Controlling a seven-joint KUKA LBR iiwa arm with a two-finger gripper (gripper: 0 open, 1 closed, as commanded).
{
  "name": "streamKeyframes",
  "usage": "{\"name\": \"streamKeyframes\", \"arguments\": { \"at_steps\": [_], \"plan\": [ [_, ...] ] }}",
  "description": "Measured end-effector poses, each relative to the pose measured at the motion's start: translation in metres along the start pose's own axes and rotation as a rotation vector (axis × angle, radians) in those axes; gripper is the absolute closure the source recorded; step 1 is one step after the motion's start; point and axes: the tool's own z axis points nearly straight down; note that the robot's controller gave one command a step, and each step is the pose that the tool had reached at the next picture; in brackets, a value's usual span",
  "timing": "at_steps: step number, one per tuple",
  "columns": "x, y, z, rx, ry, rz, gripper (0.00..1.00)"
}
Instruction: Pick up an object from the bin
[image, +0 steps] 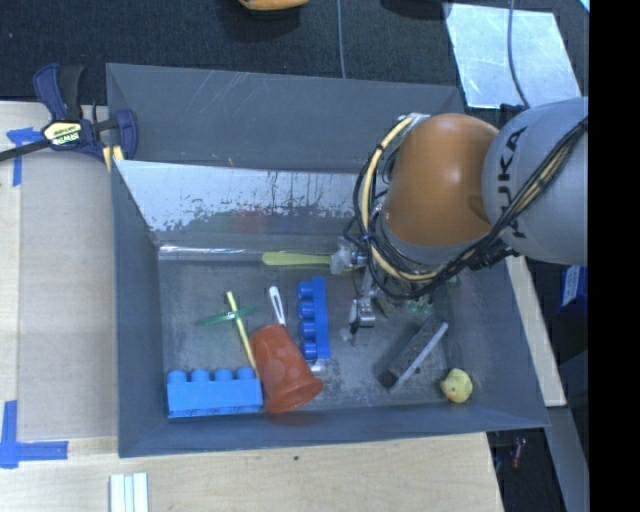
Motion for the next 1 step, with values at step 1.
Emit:
{"name": "streamKeyframes", "arguments": {
  "at_steps": [1],
  "plan": [
    [-0.0017,-0.0001,-0.0049,0.0,-0.009,0.001,0.0]
  ]
}}
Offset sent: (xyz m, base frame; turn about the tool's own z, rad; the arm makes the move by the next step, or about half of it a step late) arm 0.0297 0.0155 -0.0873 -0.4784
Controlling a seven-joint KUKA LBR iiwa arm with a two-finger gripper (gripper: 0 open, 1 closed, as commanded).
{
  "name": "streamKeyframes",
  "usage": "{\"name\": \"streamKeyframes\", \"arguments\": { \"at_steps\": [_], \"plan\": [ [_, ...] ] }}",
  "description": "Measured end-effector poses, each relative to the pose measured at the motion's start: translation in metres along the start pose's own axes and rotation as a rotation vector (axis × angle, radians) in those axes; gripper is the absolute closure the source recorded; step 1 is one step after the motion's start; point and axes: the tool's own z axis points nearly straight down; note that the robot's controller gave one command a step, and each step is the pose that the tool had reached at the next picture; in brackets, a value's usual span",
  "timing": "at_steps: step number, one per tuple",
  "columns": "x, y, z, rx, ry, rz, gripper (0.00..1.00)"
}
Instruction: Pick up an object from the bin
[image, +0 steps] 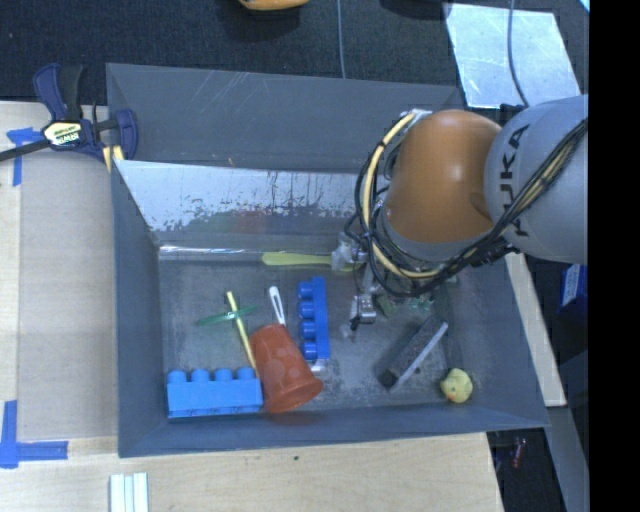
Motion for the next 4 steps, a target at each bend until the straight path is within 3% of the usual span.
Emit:
{"name": "streamKeyframes", "arguments": {
  "at_steps": [1,2,3,4],
  "plan": [
    [-0.017,0.008,0.043,0.001,-0.008,-0.252,0.0],
    [-0.024,0.024,0.06,0.0,0.0,-0.573,0.0],
    [-0.026,0.038,0.061,0.001,-0.003,-0.712,0.0],
    [-0.033,0.041,0.081,0.002,-0.009,-0.998,0.0]
  ]
}}
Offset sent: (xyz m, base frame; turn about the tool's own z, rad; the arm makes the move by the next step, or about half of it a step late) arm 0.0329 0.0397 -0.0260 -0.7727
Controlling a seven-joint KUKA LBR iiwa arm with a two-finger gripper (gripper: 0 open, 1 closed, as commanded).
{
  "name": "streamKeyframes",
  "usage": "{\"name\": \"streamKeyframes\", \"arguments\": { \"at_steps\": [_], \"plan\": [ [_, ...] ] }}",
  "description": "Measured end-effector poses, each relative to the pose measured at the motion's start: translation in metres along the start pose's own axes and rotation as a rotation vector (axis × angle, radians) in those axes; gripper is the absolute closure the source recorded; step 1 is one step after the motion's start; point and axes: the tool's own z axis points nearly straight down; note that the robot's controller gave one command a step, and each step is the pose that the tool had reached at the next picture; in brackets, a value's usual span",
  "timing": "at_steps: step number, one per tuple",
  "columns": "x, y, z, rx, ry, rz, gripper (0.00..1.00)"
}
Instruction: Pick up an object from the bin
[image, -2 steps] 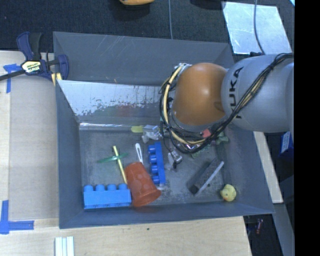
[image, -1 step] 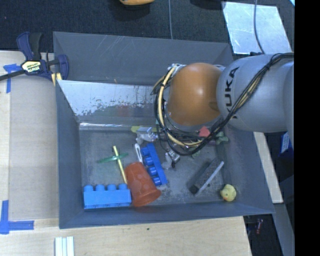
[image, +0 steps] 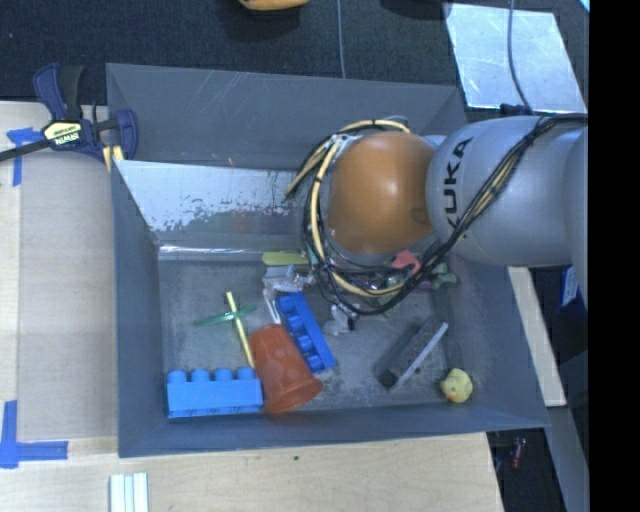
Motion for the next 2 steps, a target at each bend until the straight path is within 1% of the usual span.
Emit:
{"name": "streamKeyframes", "arguments": {
  "at_steps": [1,2],
  "plan": [
    [-0.0052,-0.0004,0.0106,-0.002,0.001,-0.044,1.0],
    [-0.0053,-0.0004,0.0105,-0.002,0.001,-0.044,1.0]
  ]
}}
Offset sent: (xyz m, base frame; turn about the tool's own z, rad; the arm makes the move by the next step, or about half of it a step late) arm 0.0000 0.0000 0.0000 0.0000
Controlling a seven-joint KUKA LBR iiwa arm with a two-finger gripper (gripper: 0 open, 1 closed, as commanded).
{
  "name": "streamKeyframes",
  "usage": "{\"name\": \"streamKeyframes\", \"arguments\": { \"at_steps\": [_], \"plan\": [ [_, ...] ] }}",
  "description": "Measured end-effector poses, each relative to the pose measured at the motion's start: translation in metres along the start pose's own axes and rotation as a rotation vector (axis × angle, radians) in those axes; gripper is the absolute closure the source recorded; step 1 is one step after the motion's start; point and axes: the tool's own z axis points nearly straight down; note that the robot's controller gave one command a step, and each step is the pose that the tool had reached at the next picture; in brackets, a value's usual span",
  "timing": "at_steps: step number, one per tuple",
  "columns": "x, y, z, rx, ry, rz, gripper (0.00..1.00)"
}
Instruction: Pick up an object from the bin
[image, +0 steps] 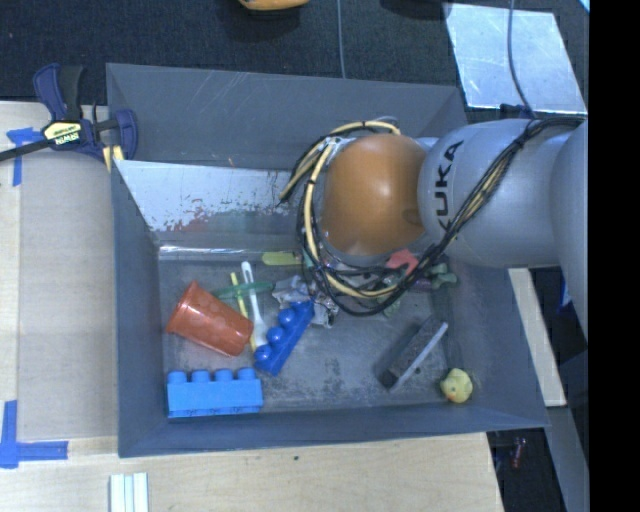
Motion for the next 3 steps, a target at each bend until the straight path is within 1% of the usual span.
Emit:
{"name": "streamKeyframes", "arguments": {
  "at_steps": [1,2,3],
  "plan": [
    [0.001,0.002,-0.028,-0.007,0.004,0.001,1.0],
    [0.0,0.0,-0.054,0.0,-0.002,0.003,1.0],
    [-0.001,-0.001,-0.07,0.004,-0.006,0.005,1.0]
  ]
}}
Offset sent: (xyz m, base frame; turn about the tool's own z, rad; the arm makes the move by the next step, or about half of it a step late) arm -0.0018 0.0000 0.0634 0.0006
